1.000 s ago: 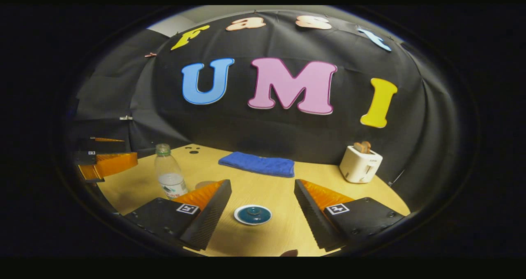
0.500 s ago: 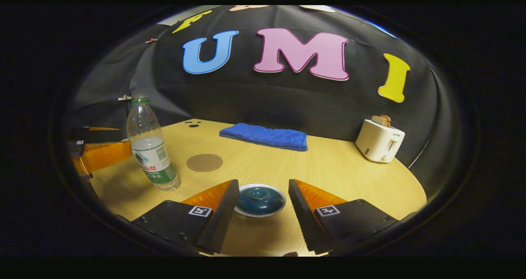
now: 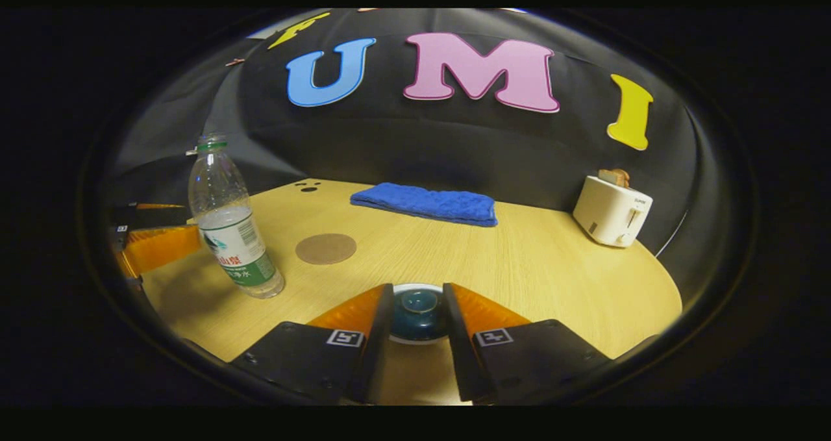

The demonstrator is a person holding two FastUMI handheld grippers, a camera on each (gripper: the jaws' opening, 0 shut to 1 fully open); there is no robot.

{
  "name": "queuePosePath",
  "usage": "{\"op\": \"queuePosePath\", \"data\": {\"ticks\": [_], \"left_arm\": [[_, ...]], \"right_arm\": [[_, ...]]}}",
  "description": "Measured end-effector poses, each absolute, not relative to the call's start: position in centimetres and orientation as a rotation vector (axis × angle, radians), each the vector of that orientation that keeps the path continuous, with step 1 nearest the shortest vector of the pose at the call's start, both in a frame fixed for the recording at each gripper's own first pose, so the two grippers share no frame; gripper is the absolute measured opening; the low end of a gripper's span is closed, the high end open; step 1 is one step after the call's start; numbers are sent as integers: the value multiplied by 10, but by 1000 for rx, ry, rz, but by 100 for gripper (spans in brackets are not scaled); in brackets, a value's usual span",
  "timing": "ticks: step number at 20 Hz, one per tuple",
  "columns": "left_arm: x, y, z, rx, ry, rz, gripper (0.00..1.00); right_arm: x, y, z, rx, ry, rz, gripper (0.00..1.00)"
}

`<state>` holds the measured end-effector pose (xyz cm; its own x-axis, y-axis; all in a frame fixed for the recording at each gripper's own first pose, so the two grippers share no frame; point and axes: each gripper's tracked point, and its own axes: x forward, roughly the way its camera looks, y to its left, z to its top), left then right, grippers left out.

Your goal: Open the teacup lid with one hand, grasp the water bottle and pour water into the teacup with the other hand; after pouring, place the water bottle on the coaster and then close the teacup lid.

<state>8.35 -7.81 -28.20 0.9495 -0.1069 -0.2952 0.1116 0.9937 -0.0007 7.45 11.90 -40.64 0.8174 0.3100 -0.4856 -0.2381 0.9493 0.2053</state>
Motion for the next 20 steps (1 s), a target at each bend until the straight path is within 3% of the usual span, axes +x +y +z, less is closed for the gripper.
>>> {"op": "queuePosePath", "data": {"ticks": [1, 2, 4, 5, 20], "left_arm": [[83, -78, -283, 14, 303, -109, 96], [84, -79, -284, 12, 305, -109, 96], [85, -83, -285, 13, 306, -110, 92], [86, -84, -285, 16, 304, -112, 96], [123, -104, -315, 34, 345, -111, 96]], "right_arm": [[75, 121, -408, 154, 546, 294, 44], [73, 119, -407, 163, 548, 296, 33], [72, 119, -406, 159, 543, 303, 30], [73, 119, -404, 155, 539, 306, 30], [69, 27, -367, 127, 488, 172, 30]]}}
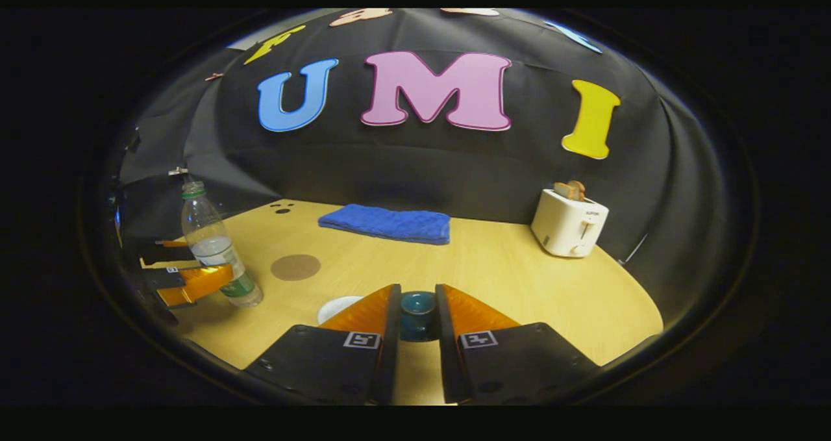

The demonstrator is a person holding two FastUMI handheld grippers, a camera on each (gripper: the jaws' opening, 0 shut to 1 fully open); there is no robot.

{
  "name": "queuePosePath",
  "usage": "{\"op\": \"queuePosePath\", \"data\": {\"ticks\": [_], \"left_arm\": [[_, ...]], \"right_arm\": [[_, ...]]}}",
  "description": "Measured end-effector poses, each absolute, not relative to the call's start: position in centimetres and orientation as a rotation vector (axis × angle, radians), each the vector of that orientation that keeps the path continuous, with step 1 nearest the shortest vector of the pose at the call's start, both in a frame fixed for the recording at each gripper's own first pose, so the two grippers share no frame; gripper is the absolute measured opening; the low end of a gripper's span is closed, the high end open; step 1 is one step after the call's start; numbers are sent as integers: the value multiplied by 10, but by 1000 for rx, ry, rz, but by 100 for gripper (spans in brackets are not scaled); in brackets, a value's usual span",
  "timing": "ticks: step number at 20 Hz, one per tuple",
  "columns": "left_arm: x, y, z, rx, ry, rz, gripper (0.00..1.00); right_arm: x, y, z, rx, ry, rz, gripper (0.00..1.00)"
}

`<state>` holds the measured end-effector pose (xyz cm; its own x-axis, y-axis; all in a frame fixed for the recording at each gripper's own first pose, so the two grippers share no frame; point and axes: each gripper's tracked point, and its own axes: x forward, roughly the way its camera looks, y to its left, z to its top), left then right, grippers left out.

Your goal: Open the teacup lid with one hand, grasp the water bottle and pour water into the teacup with the other hand; after pouring, place the water bottle on the coaster and then close the teacup lid.

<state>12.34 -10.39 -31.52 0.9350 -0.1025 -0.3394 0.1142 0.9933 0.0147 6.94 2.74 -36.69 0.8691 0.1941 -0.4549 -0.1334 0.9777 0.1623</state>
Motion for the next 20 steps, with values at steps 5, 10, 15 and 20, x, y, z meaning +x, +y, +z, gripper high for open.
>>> {"op": "queuePosePath", "data": {"ticks": [5, 10, 15, 20], "left_arm": [[127, -107, -326, 27, 387, -98, 79], [124, -96, -320, 240, 435, -34, 76], [131, -96, -304, 608, 433, 1, 76], [138, -108, -299, 896, 431, 32, 75]], "right_arm": [[65, 2, -368, 131, 500, 125, 30], [65, -11, -359, 126, 488, 106, 30], [64, -35, -347, 137, 475, 74, 30], [55, -58, -342, 141, 478, 52, 30]]}}
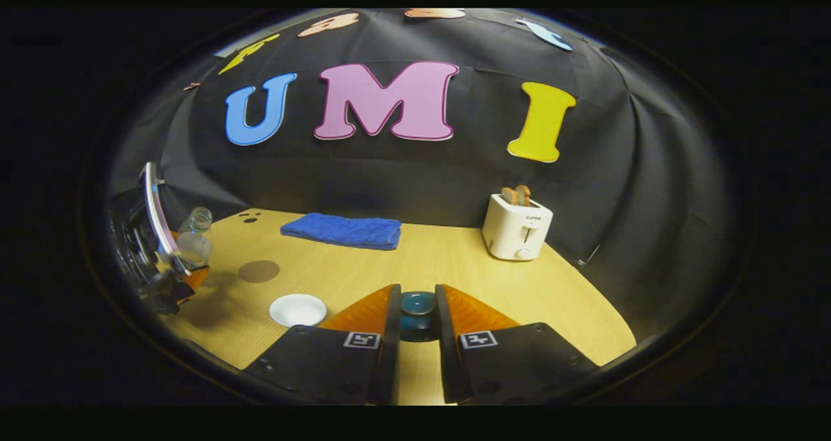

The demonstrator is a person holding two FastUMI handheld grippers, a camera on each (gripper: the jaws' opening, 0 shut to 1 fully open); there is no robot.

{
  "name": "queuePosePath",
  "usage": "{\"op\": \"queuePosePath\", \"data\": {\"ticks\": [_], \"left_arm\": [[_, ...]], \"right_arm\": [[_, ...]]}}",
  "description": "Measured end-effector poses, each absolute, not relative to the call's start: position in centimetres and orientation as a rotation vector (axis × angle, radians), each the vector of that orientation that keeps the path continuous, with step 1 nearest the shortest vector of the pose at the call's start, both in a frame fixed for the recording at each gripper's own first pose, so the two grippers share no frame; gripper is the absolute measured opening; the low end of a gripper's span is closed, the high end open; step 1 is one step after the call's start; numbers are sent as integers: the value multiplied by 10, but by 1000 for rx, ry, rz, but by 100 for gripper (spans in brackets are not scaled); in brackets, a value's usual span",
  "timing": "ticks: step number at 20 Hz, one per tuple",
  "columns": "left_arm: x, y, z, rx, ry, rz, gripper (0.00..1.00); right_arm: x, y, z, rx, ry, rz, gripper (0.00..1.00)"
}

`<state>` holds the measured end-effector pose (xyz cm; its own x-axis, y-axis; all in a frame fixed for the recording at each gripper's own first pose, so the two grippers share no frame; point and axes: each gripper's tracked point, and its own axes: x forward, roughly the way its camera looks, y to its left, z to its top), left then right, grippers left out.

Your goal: Open the teacup lid with one hand, grasp the water bottle and pour water into the teacup with the other hand; after pouring, place the water bottle on the coaster and then close the teacup lid.

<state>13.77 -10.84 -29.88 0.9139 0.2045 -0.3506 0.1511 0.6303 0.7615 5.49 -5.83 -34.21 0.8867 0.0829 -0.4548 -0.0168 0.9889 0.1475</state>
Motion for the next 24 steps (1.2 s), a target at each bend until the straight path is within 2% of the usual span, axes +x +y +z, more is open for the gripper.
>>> {"op": "queuePosePath", "data": {"ticks": [6, 17, 18, 19, 22, 23, 24], "left_arm": [[134, -120, -308, 1213, 458, 33, 75], [134, -138, -305, 1549, 440, 27, 74], [135, -140, -307, 1571, 441, 22, 75], [135, -140, -306, 1595, 441, 13, 75], [141, -138, -305, 1679, 433, 3, 75], [144, -138, -304, 1702, 426, 1, 75], [145, -138, -302, 1721, 418, 1, 75]], "right_arm": [[45, -80, -335, 146, 471, 39, 30], [35, -120, -323, 132, 448, 0, 30], [34, -123, -322, 132, 444, -4, 35], [34, -125, -322, 132, 442, -6, 30], [32, -130, -323, 123, 441, -7, 30], [31, -131, -325, 122, 442, -6, 35], [31, -132, -325, 121, 441, -6, 30]]}}
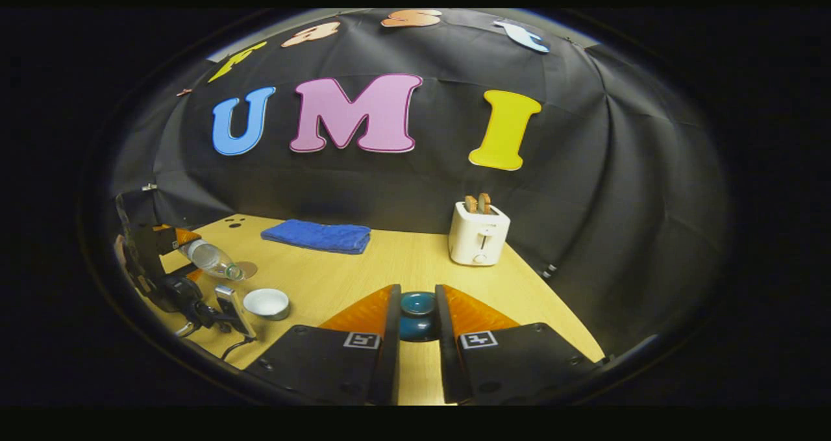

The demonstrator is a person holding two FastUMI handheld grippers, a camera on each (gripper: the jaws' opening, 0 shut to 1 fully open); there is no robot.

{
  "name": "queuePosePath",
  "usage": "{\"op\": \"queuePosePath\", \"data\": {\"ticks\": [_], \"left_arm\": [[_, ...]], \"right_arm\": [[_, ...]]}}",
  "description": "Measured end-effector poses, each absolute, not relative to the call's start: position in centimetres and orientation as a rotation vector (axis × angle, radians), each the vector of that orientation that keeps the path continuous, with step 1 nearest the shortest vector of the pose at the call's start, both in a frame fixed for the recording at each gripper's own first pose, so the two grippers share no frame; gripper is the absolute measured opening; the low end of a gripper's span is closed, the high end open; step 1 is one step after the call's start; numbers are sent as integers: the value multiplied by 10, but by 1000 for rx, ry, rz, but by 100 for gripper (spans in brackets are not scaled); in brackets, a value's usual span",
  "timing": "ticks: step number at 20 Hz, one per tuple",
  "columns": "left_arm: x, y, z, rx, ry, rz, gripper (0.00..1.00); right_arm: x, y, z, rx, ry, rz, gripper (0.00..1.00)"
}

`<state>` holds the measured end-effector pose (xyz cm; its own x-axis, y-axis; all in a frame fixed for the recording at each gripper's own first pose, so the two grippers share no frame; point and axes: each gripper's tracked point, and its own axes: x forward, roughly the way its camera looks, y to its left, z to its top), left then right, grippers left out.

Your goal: Open the teacup lid with one hand, grasp the water bottle and pour water into the teacup with the other hand; after pouring, place the water bottle on the coaster and then close the teacup lid.

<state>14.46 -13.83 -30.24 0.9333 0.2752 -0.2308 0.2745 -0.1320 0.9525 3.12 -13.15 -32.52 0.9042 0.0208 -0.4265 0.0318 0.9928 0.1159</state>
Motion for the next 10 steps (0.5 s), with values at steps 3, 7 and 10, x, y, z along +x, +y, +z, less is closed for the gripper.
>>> {"op": "queuePosePath", "data": {"ticks": [3, 7, 10], "left_arm": [[146, -138, -300, 1755, 403, 2, 75], [153, -141, -301, 1790, 382, -13, 75], [160, -143, -300, 1800, 374, -17, 75]], "right_arm": [[31, -134, -324, 121, 438, -7, 30], [32, -135, -323, 121, 433, -9, 30], [32, -136, -323, 122, 431, -16, 30]]}}
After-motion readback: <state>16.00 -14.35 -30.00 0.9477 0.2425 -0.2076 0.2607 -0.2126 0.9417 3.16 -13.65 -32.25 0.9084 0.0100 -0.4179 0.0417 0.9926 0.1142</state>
